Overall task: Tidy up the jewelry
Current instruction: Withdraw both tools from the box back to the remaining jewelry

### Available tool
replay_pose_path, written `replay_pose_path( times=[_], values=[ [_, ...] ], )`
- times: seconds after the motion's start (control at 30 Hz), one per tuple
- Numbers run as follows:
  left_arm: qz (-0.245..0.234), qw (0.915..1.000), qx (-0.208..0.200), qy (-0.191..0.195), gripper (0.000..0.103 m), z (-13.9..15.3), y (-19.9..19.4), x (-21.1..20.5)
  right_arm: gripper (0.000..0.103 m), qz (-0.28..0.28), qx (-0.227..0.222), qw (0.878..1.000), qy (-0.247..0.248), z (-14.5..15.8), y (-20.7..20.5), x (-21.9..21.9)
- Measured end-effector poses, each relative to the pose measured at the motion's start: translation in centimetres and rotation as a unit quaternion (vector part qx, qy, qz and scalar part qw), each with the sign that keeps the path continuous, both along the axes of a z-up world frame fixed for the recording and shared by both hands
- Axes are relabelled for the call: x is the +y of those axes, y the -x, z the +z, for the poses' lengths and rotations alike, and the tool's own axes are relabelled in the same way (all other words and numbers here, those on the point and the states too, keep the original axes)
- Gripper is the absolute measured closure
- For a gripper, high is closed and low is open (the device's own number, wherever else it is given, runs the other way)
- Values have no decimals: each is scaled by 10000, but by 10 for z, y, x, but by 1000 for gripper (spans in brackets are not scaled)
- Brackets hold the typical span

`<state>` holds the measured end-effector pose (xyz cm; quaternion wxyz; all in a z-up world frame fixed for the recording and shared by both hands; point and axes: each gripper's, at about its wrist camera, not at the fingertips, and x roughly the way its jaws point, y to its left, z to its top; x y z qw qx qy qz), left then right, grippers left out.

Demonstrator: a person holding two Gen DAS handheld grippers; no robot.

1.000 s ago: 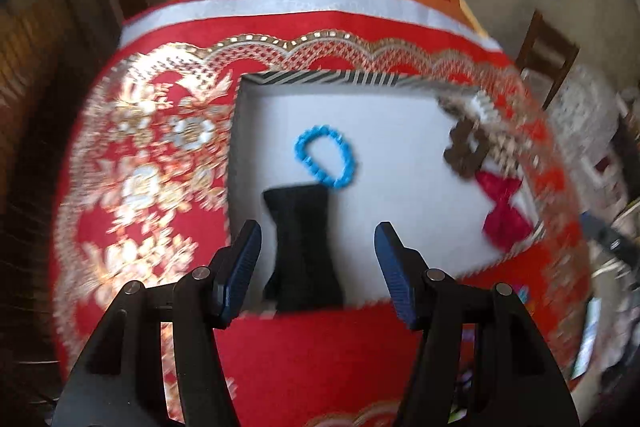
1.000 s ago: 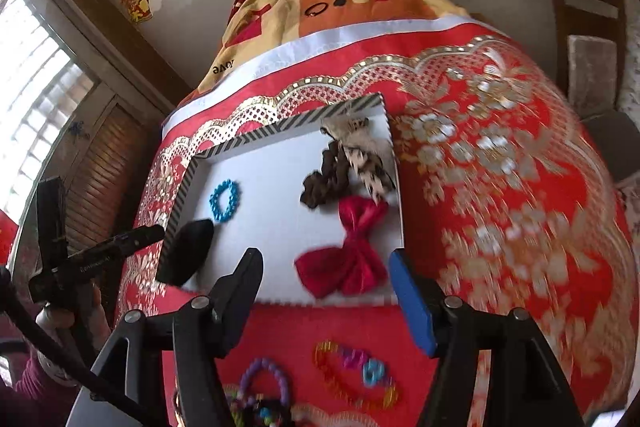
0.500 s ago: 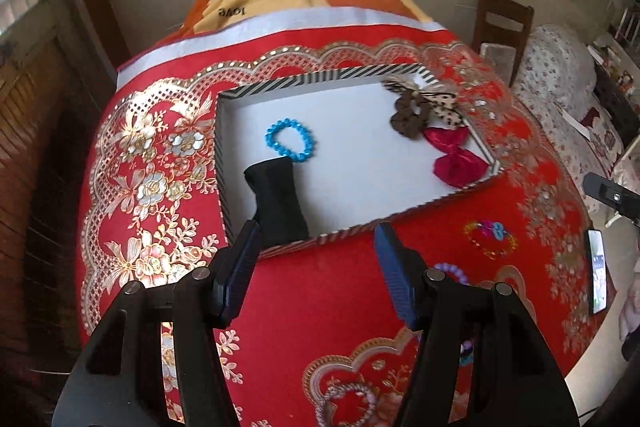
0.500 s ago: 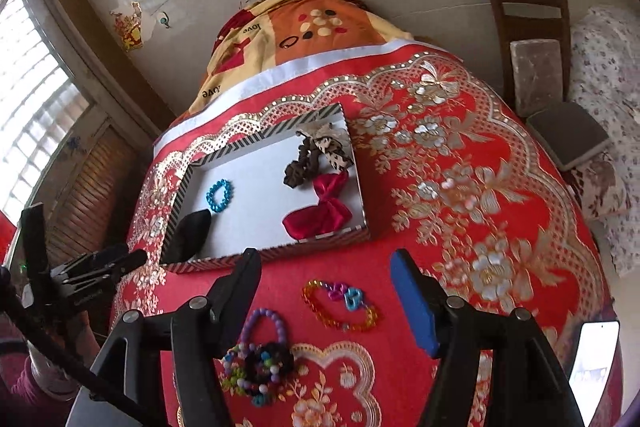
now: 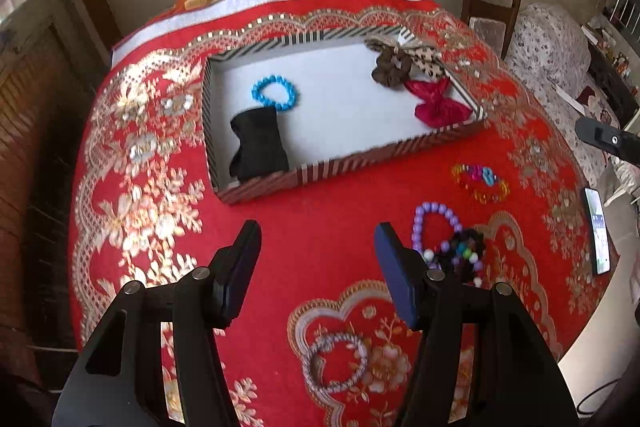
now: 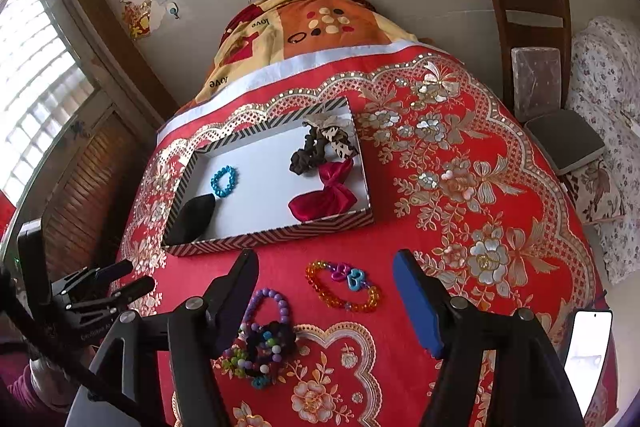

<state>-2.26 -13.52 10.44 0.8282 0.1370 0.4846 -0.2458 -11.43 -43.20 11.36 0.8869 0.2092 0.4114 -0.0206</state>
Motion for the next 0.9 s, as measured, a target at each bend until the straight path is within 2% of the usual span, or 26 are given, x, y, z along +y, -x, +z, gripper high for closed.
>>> replay_pose_path(
  times=[0.37, 0.57, 0.73, 0.9],
  values=[
    [378, 9983, 379, 244, 44, -12, 15, 20, 35, 301, 167, 9993, 120, -10, -2, 3],
    [842, 9904, 898, 625, 44, -25, 21, 50, 35, 499, 220, 9983, 217, -18, -1, -4],
    [1019, 9860, 1190, 574, 44, -41, 33, 72, 35, 718, 472, 9958, 304, -39, 0, -9],
    [1196, 9808, 1448, 519, 44, -60, 45, 87, 35, 1196, 765, 9890, 403, -62, -3, 5]
  ],
)
